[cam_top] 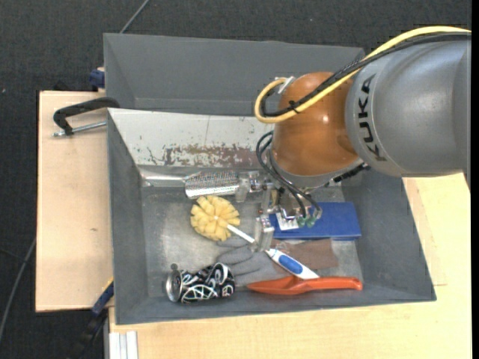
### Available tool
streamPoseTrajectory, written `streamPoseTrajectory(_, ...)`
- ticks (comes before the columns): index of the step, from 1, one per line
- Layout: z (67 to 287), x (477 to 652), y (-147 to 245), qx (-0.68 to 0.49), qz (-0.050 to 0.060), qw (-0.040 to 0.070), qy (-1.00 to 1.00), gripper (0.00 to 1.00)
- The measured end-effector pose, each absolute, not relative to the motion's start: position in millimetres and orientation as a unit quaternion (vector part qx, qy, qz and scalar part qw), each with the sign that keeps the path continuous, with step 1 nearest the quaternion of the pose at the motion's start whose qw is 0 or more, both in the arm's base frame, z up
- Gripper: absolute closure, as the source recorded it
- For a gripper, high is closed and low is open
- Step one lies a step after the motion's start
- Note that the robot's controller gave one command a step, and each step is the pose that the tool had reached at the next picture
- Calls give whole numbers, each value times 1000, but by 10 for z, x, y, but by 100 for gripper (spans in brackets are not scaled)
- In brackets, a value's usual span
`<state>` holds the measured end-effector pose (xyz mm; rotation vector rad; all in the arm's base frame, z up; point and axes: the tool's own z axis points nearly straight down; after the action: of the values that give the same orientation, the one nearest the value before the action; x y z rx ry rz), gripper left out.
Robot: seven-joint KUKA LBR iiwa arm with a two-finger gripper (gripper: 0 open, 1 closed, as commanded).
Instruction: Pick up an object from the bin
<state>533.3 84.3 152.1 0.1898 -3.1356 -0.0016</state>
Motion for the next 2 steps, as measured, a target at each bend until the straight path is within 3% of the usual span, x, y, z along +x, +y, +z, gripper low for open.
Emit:
streamPoseTrajectory(1,1473,5406,1145,58,-4,-7,-998,0)
streamPoseTrajectory(2,1464,5352,904,201,-4,-2,-980,0)
